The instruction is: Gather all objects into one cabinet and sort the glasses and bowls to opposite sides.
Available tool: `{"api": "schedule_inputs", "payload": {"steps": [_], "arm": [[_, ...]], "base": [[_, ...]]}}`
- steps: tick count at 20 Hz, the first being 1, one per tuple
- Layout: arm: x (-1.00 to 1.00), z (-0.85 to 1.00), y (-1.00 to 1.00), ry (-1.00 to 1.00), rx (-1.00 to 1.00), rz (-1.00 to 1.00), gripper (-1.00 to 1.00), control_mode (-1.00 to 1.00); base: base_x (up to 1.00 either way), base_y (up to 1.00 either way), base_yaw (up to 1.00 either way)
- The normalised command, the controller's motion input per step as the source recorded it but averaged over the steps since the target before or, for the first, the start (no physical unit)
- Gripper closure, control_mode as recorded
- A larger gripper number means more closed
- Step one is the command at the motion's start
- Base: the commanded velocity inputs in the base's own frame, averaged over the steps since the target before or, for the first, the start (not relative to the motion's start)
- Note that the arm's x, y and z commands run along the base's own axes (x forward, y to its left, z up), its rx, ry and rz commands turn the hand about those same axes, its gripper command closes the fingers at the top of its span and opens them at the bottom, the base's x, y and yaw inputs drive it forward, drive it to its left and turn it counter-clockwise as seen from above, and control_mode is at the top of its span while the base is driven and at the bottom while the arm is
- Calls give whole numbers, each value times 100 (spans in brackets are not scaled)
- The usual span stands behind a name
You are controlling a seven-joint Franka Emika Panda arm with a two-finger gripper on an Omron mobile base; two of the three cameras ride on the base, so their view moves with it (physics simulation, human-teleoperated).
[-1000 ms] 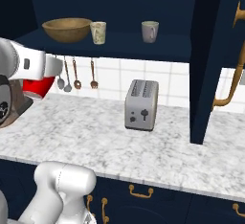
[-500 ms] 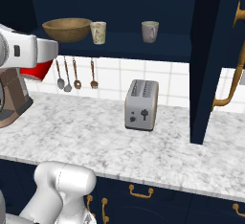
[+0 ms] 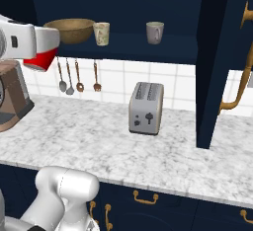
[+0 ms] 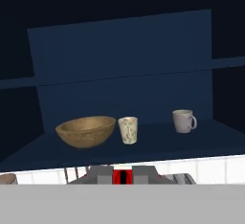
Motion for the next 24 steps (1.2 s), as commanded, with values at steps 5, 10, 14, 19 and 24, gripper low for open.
{"api": "schedule_inputs", "payload": {"steps": [5, 10, 14, 19, 24], "arm": [[-11, 31, 0, -18, -1, 0, 100, -100], [-1, 18, -6, -14, 0, -5, 100, -100], [3, -7, -16, -8, 4, -13, 100, -100], [20, -21, -34, 3, 29, -3, 100, -100], [15, 7, -12, 1, 21, 0, 100, -100]], "base": [[0, 0, 0], [0, 0, 0], [0, 0, 0], [0, 0, 0], [0, 0, 0]]}}
